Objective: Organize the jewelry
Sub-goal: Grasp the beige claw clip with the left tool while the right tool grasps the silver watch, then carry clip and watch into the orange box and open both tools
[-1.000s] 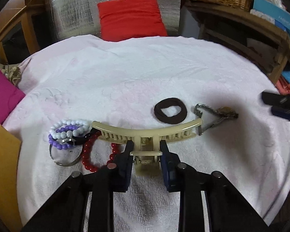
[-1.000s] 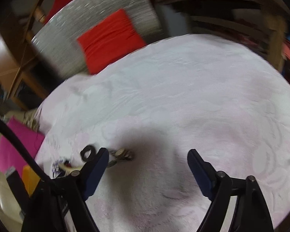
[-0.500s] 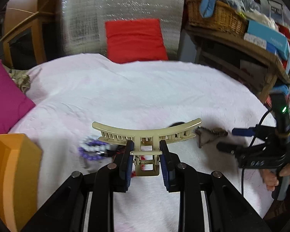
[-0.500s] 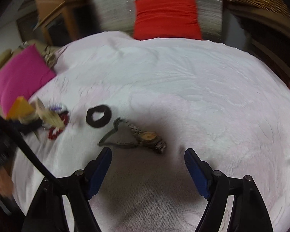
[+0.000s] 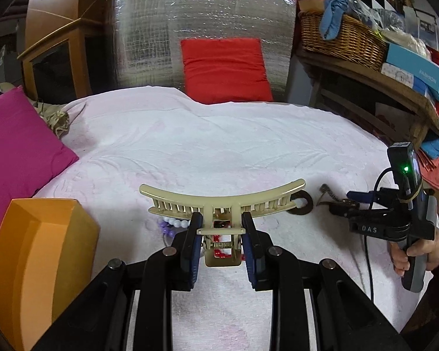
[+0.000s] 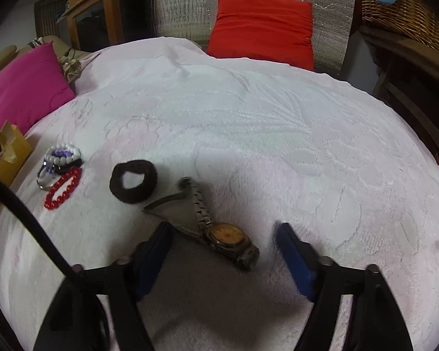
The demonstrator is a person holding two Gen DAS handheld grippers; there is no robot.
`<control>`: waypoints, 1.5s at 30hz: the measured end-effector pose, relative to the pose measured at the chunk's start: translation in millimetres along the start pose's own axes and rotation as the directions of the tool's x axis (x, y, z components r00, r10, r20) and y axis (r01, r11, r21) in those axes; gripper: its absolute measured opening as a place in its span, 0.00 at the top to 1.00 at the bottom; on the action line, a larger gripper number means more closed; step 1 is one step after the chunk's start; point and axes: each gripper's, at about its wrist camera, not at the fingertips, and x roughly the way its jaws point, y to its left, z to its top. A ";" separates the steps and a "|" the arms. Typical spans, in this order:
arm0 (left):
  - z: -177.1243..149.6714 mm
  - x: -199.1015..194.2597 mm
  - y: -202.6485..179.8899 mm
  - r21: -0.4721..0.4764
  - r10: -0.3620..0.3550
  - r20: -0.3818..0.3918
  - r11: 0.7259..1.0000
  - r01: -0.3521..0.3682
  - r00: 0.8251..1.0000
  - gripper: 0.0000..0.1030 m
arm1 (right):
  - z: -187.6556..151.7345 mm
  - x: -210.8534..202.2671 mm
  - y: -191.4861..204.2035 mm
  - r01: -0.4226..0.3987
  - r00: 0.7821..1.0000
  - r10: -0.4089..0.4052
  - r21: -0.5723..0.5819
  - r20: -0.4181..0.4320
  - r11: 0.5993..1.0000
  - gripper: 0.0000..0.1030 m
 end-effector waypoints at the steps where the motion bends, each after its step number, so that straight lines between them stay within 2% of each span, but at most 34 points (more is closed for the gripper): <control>1: 0.2 -0.8 1.7 -0.003 0.003 0.002 1.000 -0.003 1.000 0.73 | 2.2 0.0 -0.1 0.002 1.000 -0.002 0.014 -0.006 1.000 0.52; 2: 0.4 -1.3 2.7 -0.007 0.005 0.004 1.000 -0.005 1.000 0.73 | 3.5 -0.3 -1.2 0.009 1.000 -0.009 0.032 -0.014 0.999 0.55; 4: 1.2 -3.5 5.5 -0.015 0.008 0.011 1.000 -0.008 1.000 0.73 | 6.0 -1.5 -4.8 0.011 0.999 -0.009 0.072 -0.032 0.997 0.71; 8: 1.5 -8.8 12.3 -0.033 0.018 0.025 0.999 -0.017 1.000 0.73 | 4.2 -5.5 -20.0 -0.050 0.996 0.061 0.179 -0.058 0.983 0.84; 15: 4.6 -16.5 20.8 -0.058 0.038 0.048 0.998 -0.035 0.998 0.73 | -4.9 -14.0 -35.2 -0.173 0.978 0.200 0.333 -0.050 0.927 0.85; 22: 1.8 -29.7 28.5 -0.064 0.078 0.077 0.995 -0.073 0.994 0.73 | -7.2 -23.6 -42.9 -0.314 0.939 0.343 0.477 0.028 0.820 0.85; 25: 1.7 -37.1 35.9 -0.086 0.094 0.086 0.993 -0.086 0.992 0.73 | -8.3 -28.6 -44.0 -0.392 0.905 0.418 0.532 0.078 0.751 0.85; 27: 1.0 -44.6 41.1 -0.094 0.114 0.100 0.990 -0.105 0.988 0.73 | -7.4 -33.0 -42.7 -0.429 0.888 0.447 0.548 0.109 0.718 0.85; 34: -4.3 -74.8 69.2 -0.138 0.178 0.136 0.977 -0.159 0.975 0.73 | 1.9 -53.6 -16.4 -0.599 0.785 0.569 0.538 0.245 0.594 0.85; 39: -14.8 -94.9 105.2 -0.174 0.290 0.137 0.948 -0.265 0.947 0.73 | 16.2 -60.3 32.5 -0.678 0.719 0.636 0.484 0.279 0.553 0.85; 43: -28.1 -105.0 139.6 -0.202 0.371 0.103 0.916 -0.346 0.923 0.73 | 32.0 -59.0 92.6 -0.724 0.671 0.698 0.427 0.250 0.542 0.85; 45: -35.9 -107.0 160.7 -0.228 0.415 0.052 0.891 -0.393 0.909 0.73 | 40.1 -56.0 128.4 -0.735 0.656 0.723 0.400 0.215 0.547 0.85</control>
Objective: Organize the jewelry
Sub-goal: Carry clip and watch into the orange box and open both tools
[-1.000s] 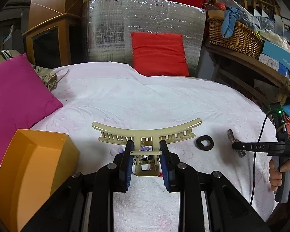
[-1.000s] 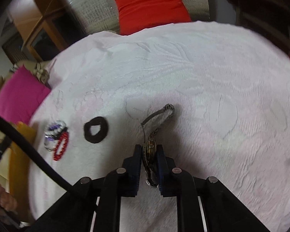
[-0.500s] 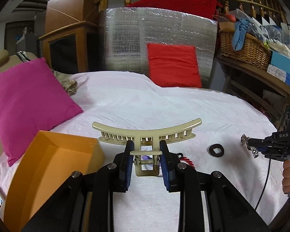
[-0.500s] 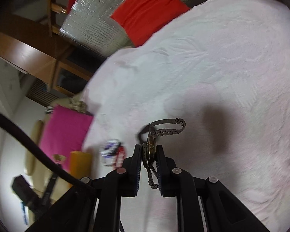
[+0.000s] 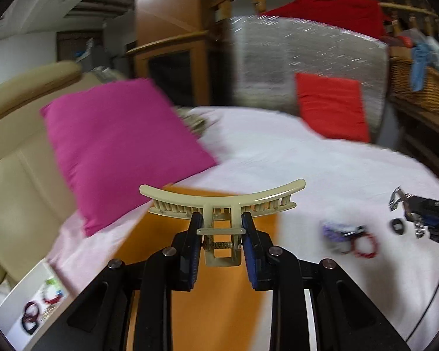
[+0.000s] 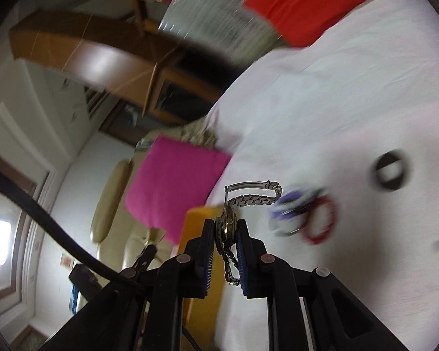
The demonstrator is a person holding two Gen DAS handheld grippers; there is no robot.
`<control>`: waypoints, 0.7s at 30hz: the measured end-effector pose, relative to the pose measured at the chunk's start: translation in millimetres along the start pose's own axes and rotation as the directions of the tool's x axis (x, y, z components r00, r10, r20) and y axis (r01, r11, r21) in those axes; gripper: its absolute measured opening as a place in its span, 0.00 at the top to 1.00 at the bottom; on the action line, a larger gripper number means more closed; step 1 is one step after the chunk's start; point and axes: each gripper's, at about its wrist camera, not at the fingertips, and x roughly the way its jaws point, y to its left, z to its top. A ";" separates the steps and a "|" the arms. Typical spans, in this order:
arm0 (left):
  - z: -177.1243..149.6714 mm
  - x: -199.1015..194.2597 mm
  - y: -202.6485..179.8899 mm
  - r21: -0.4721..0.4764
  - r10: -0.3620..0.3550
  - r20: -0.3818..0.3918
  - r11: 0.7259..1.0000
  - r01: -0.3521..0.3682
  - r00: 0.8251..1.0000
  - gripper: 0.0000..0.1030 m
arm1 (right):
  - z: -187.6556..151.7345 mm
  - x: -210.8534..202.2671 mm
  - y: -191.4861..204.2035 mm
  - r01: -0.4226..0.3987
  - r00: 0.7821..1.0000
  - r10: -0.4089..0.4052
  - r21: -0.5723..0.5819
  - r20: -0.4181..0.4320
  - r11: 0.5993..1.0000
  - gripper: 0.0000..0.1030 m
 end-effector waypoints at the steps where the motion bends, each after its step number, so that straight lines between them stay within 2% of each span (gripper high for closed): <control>1: -0.8 4.1 10.7 -0.028 0.009 -0.027 1.000 -0.010 1.000 0.73 | -3.7 12.8 9.1 -0.005 1.000 0.005 -0.014 -0.018 1.000 0.85; 5: -9.4 23.8 39.1 -0.122 0.021 -0.158 0.992 -0.040 0.987 0.73 | -19.5 63.7 42.7 -0.053 0.996 0.050 -0.040 -0.072 0.998 0.85; 7: -17.3 35.5 46.5 -0.133 0.042 -0.229 0.988 -0.074 0.972 0.73 | -27.3 89.2 53.6 -0.069 0.993 0.064 -0.040 -0.102 0.997 0.85; 12: -32.3 54.1 62.9 -0.156 0.096 -0.337 0.975 -0.156 0.937 0.73 | -40.5 142.4 70.3 -0.097 0.983 0.090 -0.039 -0.162 0.994 0.85; 19: -38.3 58.1 66.1 -0.135 0.163 -0.376 0.964 -0.228 0.912 0.73 | -45.4 188.3 73.7 -0.097 0.971 0.092 -0.015 -0.220 0.995 0.82; 21: -36.3 62.2 66.9 -0.137 0.163 -0.380 0.964 -0.230 0.910 0.67 | -45.9 198.7 75.0 -0.078 0.970 0.072 -0.019 -0.233 0.997 0.81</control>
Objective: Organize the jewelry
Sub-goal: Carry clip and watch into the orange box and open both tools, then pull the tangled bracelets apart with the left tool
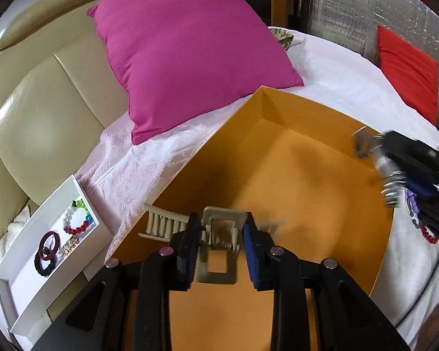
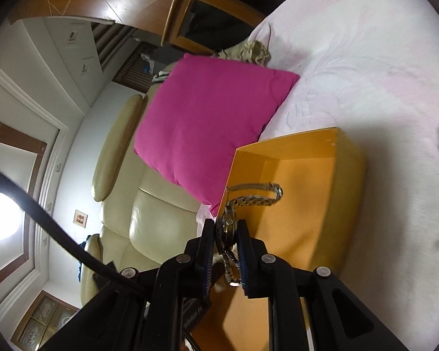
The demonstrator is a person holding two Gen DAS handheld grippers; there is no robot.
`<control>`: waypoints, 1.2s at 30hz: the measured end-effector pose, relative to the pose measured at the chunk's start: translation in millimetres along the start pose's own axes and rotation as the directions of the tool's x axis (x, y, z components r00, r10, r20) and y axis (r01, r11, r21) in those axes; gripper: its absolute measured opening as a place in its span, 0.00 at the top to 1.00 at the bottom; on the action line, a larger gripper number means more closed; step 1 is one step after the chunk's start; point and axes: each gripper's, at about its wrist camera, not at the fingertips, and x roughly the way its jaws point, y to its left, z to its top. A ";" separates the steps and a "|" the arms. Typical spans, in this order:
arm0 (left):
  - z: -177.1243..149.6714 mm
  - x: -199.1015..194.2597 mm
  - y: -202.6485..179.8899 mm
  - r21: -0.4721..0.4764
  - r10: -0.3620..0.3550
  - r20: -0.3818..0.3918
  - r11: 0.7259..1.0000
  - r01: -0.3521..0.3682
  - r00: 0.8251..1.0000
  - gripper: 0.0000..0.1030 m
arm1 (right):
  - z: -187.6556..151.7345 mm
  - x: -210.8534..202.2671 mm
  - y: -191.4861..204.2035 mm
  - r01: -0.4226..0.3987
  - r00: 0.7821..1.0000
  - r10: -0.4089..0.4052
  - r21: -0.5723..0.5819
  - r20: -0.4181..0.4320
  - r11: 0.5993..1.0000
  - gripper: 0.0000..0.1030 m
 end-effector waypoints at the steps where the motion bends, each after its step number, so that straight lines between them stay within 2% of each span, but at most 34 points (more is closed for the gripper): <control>1: 0.3 -1.8 -0.8 0.000 -0.001 0.006 1.000 0.001 1.000 0.64 | 1.5 5.3 -1.3 0.007 1.000 -0.007 0.011 -0.010 1.000 0.81; 3: -0.1 -7.6 -1.3 0.010 0.019 0.040 1.000 -0.020 0.999 0.50 | 4.0 13.2 -3.5 0.010 1.000 -0.010 0.021 -0.011 1.000 0.74; 4: 0.2 -9.7 -0.6 0.014 0.028 0.059 0.999 -0.029 0.998 0.49 | 5.1 14.0 -4.8 0.013 1.000 -0.013 0.021 -0.003 1.000 0.74; 8: 1.1 -19.5 -1.5 0.025 0.060 0.119 0.998 -0.063 0.991 0.48 | 10.6 -0.1 -6.2 -0.012 0.999 0.011 0.011 0.048 1.000 0.74; 10: 1.5 -22.1 -2.3 0.020 0.057 0.132 0.998 -0.061 0.990 0.48 | 13.1 -16.7 -6.0 -0.003 0.997 0.003 -0.005 0.079 1.000 0.68; 15: 2.6 -32.5 -13.5 0.033 0.061 0.195 0.997 -0.069 0.979 0.48 | 16.2 -78.6 -15.5 0.050 0.984 -0.047 -0.013 0.169 0.999 0.68; 17: 2.6 -36.6 -21.5 0.043 0.055 0.219 0.997 -0.066 0.974 0.48 | 17.2 -110.9 -26.4 0.083 0.972 -0.082 0.005 0.219 0.997 0.68; 23: -0.8 -54.4 -68.6 0.130 -0.027 0.288 0.991 -0.012 0.957 0.44 | 11.8 -196.7 -64.0 0.184 0.930 -0.212 0.118 0.302 0.976 0.68; 25: -2.6 -58.1 -84.3 0.158 -0.054 0.294 0.987 0.007 0.954 0.44 | 6.7 -221.2 -77.7 0.212 0.915 -0.256 0.170 0.311 0.962 0.68; 28: -4.5 -60.3 -112.5 0.208 -0.115 0.290 0.977 0.055 0.950 0.44 | -0.6 -244.3 -92.0 0.242 0.905 -0.301 0.220 0.300 0.945 0.68; 32: -7.4 -53.0 -150.7 0.278 -0.226 0.225 0.947 0.160 0.948 0.44 | -4.0 -258.5 -112.5 0.281 0.902 -0.349 0.268 0.256 0.922 0.68; 36: -6.6 -36.6 -184.6 0.314 -0.328 0.135 0.909 0.273 0.935 0.44 | -5.4 -271.9 -139.0 0.301 0.904 -0.372 0.304 0.210 0.904 0.68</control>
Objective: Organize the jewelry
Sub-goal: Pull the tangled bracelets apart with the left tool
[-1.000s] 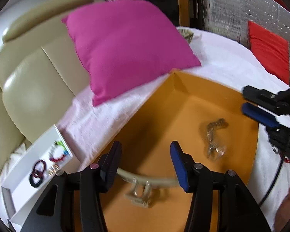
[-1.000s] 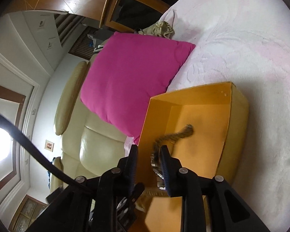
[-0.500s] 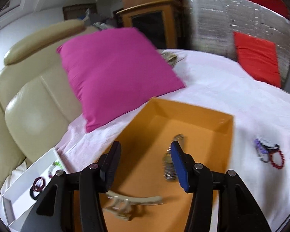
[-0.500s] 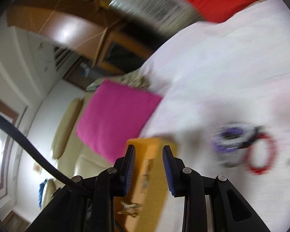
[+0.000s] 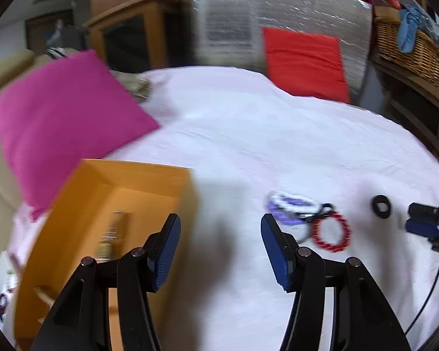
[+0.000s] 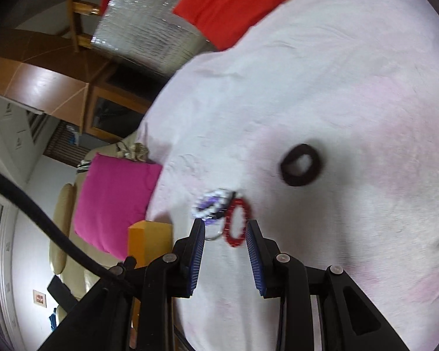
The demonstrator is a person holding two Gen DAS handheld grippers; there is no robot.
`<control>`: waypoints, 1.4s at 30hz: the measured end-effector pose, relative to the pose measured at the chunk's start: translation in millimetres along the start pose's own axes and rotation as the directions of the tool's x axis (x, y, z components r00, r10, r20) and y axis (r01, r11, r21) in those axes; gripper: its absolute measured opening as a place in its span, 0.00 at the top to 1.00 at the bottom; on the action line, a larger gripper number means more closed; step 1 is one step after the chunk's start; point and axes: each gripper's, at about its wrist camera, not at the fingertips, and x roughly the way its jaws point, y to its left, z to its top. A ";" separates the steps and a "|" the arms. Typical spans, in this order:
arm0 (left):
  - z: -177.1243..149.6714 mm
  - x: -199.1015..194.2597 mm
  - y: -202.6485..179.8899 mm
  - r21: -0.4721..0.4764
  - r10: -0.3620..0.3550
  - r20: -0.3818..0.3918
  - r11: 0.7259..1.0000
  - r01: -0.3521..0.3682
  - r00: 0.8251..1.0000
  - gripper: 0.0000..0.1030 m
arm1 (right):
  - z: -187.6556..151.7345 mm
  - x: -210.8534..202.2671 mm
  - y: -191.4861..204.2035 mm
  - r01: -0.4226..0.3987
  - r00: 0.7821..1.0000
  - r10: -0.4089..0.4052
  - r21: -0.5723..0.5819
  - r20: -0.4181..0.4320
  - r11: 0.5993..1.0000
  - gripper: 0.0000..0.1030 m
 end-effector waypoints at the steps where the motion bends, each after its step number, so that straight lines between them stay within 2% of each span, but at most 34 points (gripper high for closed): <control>1: 2.1 6.1 -4.8 -0.005 -0.021 -0.010 1.000 0.021 1.000 0.44 | 2.0 0.2 -5.4 0.006 1.000 -0.006 0.007 -0.005 1.000 0.68; 5: 9.8 33.8 -15.1 -0.080 -0.161 -0.064 0.985 0.156 0.985 0.44 | 11.6 -5.4 -23.4 0.015 1.000 -0.015 0.042 0.002 0.999 0.68; 7: 12.3 52.9 -16.1 -0.142 -0.227 -0.106 0.967 0.211 0.968 0.44 | 15.2 -9.2 -30.5 0.004 1.000 -0.005 0.063 0.009 0.998 0.68; 11: 17.5 75.7 -13.8 -0.231 -0.265 -0.126 0.945 0.231 0.956 0.44 | 18.0 -10.7 -35.8 -0.001 1.000 0.000 0.080 0.011 0.997 0.68; 16: 18.4 94.1 -20.3 -0.282 -0.326 -0.140 0.918 0.278 0.935 0.44 | 21.7 -14.5 -42.1 -0.005 1.000 0.003 0.096 0.019 0.995 0.68; 19: 17.1 101.2 -34.2 -0.261 -0.355 -0.165 0.915 0.306 0.920 0.54 | 23.6 -15.9 -46.0 0.000 1.000 -0.003 0.107 0.026 0.994 0.68; 20: 16.0 101.8 -39.5 -0.256 -0.368 -0.172 0.912 0.319 0.914 0.61 | 24.4 -15.9 -47.4 0.001 1.000 -0.004 0.112 0.027 0.994 0.68; 21: 13.5 105.6 -46.7 -0.259 -0.404 -0.191 0.900 0.351 0.895 0.72 | 25.2 -15.8 -48.4 0.004 0.999 -0.007 0.117 0.031 0.993 0.68; 23: 9.6 108.0 -57.6 -0.265 -0.465 -0.210 0.874 0.408 0.860 0.77 | 25.9 -16.3 -49.4 0.005 0.999 -0.009 0.124 0.035 0.992 0.68; 25: 10.6 95.0 -68.3 -0.234 -0.523 -0.184 0.846 0.480 0.832 0.85 | 26.4 -18.4 -49.4 0.003 0.999 -0.010 0.128 0.048 0.992 0.68; 27: 17.0 71.8 -71.0 -0.209 -0.614 -0.124 0.784 0.585 0.779 0.89 | 27.3 -21.7 -50.4 0.003 0.998 -0.012 0.133 0.066 0.991 0.68; 29: 23.5 44.9 -63.7 -0.172 -0.669 -0.040 0.736 0.655 0.742 0.89 | 27.9 -22.3 -51.2 -0.001 0.997 -0.009 0.143 0.071 0.990 0.68; 31: 27.6 29.2 -50.5 -0.154 -0.693 0.029 0.709 0.688 0.720 0.89 | 27.7 -20.5 -50.9 -0.009 0.998 -0.001 0.150 0.067 0.989 0.68; 32: 29.2 25.9 -44.1 -0.155 -0.687 0.051 0.711 0.686 0.724 0.89 | 27.6 -19.5 -49.9 -0.009 0.998 0.000 0.150 0.065 0.989 0.68; 33: 29.7 24.2 -35.8 -0.157 -0.659 0.065 0.735 0.660 0.749 0.88 | 27.2 -18.1 -48.1 -0.008 0.998 -0.001 0.146 0.062 0.989 0.68; 35: 26.9 30.5 -22.6 -0.166 -0.592 0.038 0.791 0.589 0.805 0.88 | 26.3 -15.0 -44.0 -0.012 0.998 0.004 0.139 0.058 0.990 0.68; 39: 15.4 43.5 -9.9 -0.153 -0.469 -0.070 0.877 0.455 0.881 0.88 | 23.6 -5.9 -36.5 -0.012 0.999 0.007 0.126 0.044 0.992 0.68; 40: 14.1 47.4 -5.7 -0.147 -0.449 -0.088 0.889 0.434 0.889 0.88 | 22.6 -1.5 -34.5 -0.013 0.999 0.009 0.126 0.034 0.992 0.68; 42: 11.7 51.6 -2.6 -0.140 -0.430 -0.115 0.900 0.414 0.896 0.88 | 20.6 9.2 -30.2 -0.013 1.000 0.011 0.126 0.013 0.992 0.68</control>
